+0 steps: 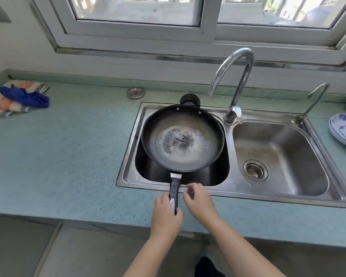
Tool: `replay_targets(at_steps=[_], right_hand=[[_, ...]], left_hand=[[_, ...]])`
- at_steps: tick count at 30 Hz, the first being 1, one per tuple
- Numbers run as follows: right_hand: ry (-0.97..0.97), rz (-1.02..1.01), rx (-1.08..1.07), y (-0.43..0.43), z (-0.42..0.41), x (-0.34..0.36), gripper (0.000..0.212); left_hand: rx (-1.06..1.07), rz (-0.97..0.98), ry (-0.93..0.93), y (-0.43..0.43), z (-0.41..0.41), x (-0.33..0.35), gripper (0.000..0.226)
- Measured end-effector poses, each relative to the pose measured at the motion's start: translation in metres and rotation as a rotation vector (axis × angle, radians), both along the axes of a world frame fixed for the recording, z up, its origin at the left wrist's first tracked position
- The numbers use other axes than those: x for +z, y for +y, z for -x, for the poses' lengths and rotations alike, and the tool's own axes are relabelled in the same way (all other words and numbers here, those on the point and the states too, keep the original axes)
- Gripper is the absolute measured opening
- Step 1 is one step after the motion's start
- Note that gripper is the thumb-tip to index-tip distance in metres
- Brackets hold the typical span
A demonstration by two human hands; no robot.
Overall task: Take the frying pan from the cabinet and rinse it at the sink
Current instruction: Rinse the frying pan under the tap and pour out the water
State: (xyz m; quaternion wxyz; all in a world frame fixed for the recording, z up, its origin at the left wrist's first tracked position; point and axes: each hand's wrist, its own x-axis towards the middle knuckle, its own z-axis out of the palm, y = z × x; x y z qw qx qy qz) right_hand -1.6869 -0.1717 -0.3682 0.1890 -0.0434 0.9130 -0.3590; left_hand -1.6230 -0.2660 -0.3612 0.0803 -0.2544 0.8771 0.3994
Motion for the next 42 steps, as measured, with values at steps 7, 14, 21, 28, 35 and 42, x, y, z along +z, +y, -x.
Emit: replay_targets(at_steps=[7,14,21,28,35,42], right_hand=[[-0.208,0.119,-0.070,-0.023,-0.004,0.005,0.015],[-0.345,0.141,-0.140,-0.028,0.004,0.006,0.016],[-0.564,0.532,-0.210,-0.004,0.010,0.015,0.012],[-0.624,0.715,-0.235,0.012,0.012,0.027,0.012],[-0.692,0.858,-0.312,0.012,0.013,0.034,0.015],[-0.816,1.052,-0.399,0.006,0.011,0.026,0.023]], left_hand=[[0.088,-0.015,-0.210,0.002,0.005,0.003,0.037],[0.172,-0.129,-0.254,-0.002,0.013,0.004,0.031],[0.232,-0.471,-0.143,0.008,0.017,0.013,0.014],[0.335,-0.893,-0.155,0.022,0.017,0.020,0.010],[0.318,-1.043,-0.159,0.020,0.018,0.020,0.014],[0.327,-1.101,-0.146,0.014,0.018,0.011,0.020]])
